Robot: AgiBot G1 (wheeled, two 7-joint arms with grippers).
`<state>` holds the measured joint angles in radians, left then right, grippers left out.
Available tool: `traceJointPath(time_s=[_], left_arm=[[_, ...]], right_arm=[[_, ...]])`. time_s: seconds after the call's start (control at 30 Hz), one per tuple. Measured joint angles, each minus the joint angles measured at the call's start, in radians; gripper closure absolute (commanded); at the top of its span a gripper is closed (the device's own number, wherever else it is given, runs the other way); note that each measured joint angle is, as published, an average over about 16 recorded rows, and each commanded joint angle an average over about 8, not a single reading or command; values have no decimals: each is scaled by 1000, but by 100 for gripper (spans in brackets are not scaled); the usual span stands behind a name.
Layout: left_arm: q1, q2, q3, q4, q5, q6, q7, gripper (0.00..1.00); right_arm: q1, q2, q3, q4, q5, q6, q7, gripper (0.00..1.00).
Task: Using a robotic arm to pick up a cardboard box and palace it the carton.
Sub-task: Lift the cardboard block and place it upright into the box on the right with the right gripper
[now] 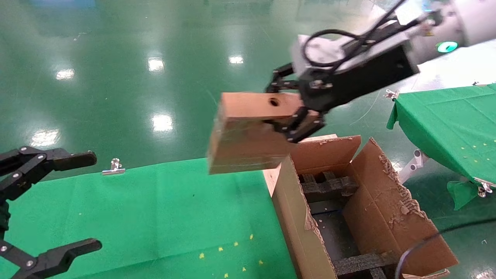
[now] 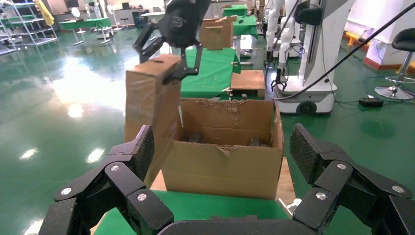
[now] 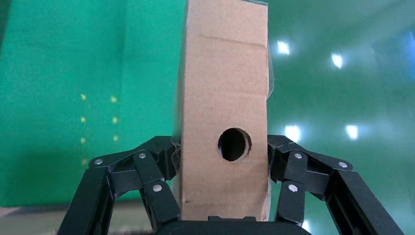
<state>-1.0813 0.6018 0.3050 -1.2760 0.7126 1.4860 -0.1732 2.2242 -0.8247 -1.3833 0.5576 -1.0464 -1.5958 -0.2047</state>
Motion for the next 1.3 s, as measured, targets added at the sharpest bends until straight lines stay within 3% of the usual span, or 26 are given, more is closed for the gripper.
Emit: traceJointPath(time_s=[0.63,1.0,1.3], left_arm=[[0,0,1,0,-1,0,0,0],[0,0,1,0,-1,-1,1,0],[0,-1,1,0,-1,-1,1,0]], right_arm=[[97,245,-195,-188,-63,15,-151,100],[68,300,-235,-295,-70,19,-212,100],[54,304,-237,-318,-58,25,-208,100]])
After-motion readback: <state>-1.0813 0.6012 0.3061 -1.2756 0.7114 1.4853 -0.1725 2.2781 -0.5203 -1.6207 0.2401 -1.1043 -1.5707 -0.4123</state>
